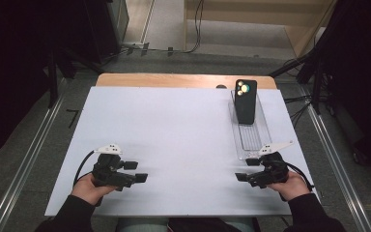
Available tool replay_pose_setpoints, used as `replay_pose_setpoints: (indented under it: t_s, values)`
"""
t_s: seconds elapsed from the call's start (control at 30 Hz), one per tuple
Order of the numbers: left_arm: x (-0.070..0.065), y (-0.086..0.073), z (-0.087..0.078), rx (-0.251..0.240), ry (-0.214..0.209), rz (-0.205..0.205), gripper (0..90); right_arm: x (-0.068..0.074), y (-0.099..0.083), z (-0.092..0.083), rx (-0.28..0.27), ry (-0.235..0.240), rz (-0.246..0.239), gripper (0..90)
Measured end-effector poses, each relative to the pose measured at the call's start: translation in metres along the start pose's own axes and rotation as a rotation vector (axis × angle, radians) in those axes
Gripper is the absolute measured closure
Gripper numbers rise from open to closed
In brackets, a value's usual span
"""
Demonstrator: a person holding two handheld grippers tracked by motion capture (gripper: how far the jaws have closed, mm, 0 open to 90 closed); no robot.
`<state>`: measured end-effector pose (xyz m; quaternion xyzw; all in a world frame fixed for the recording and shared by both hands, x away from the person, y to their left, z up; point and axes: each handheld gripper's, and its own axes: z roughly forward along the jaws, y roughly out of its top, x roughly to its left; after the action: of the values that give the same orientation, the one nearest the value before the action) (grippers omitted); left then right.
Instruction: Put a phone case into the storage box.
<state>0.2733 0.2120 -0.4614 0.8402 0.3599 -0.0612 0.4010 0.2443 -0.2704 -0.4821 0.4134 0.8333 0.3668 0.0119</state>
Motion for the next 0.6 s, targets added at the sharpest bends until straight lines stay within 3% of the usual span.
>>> replay_pose_setpoints:
  t_s: [0.6]
  values:
    - [-0.0008,-0.0001,0.0009,0.002,-0.006,0.004,27.4,0.0008,-0.0001,0.0004,0.003,0.0,-0.008,19.9]
